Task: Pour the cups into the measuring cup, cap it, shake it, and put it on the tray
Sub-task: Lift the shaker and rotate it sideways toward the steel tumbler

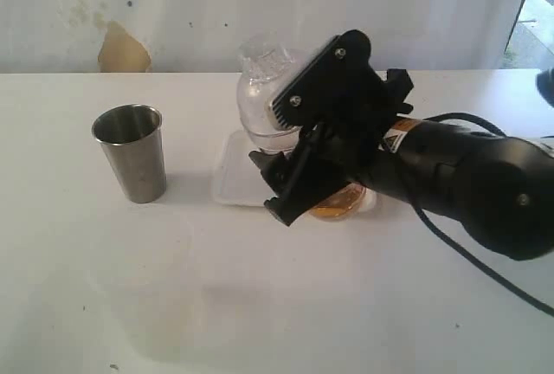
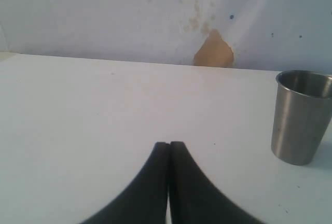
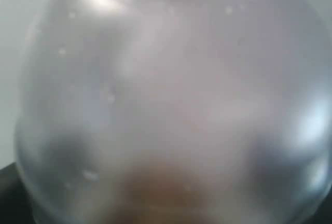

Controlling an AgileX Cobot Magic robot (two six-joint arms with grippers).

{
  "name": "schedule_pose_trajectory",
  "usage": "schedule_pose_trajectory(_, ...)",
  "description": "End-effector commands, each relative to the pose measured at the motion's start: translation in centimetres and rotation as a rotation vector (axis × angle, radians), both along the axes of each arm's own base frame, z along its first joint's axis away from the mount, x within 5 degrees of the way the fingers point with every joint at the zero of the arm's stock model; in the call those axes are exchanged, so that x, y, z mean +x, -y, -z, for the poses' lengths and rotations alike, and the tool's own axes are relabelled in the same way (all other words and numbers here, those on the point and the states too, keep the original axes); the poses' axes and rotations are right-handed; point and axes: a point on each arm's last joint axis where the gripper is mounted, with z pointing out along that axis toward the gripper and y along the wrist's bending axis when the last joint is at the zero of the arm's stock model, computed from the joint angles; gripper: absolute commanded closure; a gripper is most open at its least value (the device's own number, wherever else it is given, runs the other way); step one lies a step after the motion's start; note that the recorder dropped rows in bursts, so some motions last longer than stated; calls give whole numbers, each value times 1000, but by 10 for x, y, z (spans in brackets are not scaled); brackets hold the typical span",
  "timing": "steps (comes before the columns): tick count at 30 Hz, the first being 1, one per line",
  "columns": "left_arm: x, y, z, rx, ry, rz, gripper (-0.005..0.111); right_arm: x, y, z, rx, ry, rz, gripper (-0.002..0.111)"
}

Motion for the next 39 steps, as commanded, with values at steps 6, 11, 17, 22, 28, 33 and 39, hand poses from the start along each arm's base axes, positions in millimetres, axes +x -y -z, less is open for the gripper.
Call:
schedule_pose_trajectory(6, 0, 0, 2, -12, 0, 0, 106, 16, -8, -9, -181, 188, -71, 108)
schedule_pose_trajectory(11, 0, 0, 2, -12, 0, 0, 106, 14, -20, -21, -255, 275, -136, 108)
schedule_pose_trajectory(17, 0, 0, 2, -10, 0, 1, 106, 13, -44, -17, -334, 331, -225, 108)
schedule_pose_trajectory(22, 0, 0, 2, -10, 0, 1, 106, 21, -52, 2, -415, 354, -253, 108)
schedule_pose_trajectory(28, 0, 0, 2, -10, 0, 1, 106, 23, -54, 10, -586, 436, -321, 108)
schedule_pose_trajectory(33, 0, 0, 2, -7, -1, 1, 106, 25, -54, 9, -690, 518, -349, 108)
schedule_pose_trajectory(39, 0, 0, 2, -7, -1, 1, 106, 27, -53, 3, -750, 611, -328, 108)
